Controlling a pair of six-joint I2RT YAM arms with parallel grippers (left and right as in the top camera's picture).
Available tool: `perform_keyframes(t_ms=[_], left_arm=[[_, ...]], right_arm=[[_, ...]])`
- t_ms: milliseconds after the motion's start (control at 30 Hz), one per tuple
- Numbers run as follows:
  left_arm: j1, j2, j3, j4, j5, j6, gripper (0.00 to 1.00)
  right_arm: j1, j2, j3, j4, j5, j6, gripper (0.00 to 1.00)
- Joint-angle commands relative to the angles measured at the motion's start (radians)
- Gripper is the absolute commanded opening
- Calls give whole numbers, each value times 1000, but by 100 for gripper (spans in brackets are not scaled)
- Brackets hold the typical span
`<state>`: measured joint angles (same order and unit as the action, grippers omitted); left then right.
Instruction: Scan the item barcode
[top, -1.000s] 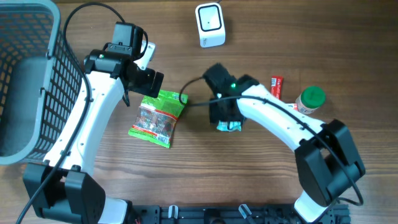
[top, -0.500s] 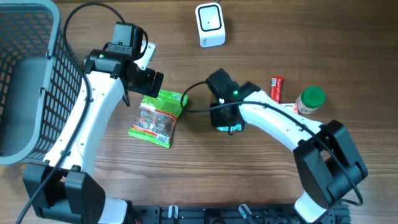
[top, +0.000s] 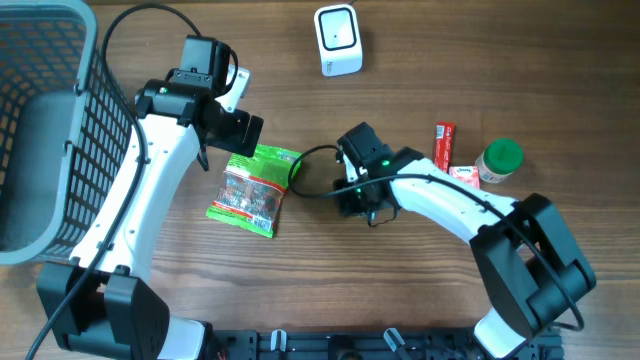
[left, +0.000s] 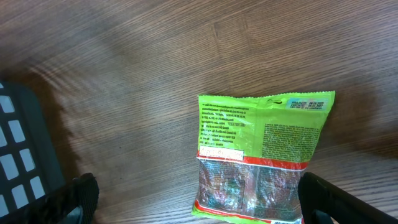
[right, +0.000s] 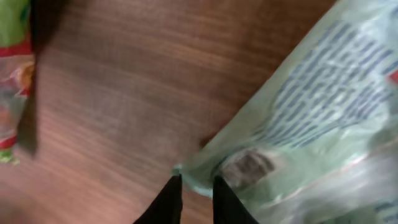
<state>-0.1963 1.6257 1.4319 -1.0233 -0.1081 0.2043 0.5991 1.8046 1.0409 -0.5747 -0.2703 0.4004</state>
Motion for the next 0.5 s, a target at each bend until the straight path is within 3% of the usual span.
perform_keyframes(t_ms=[0, 233, 467], left_arm=[[-3, -4, 10, 3, -9, 8, 100], [-3, -4, 10, 3, -9, 8, 100], [-3, -4, 10, 3, -9, 8, 100]], right_arm=[[-32, -80, 101, -53, -94, -32, 23], [-3, -104, 97, -134, 31, 48, 21], [33, -47, 11, -128, 225, 120, 7]])
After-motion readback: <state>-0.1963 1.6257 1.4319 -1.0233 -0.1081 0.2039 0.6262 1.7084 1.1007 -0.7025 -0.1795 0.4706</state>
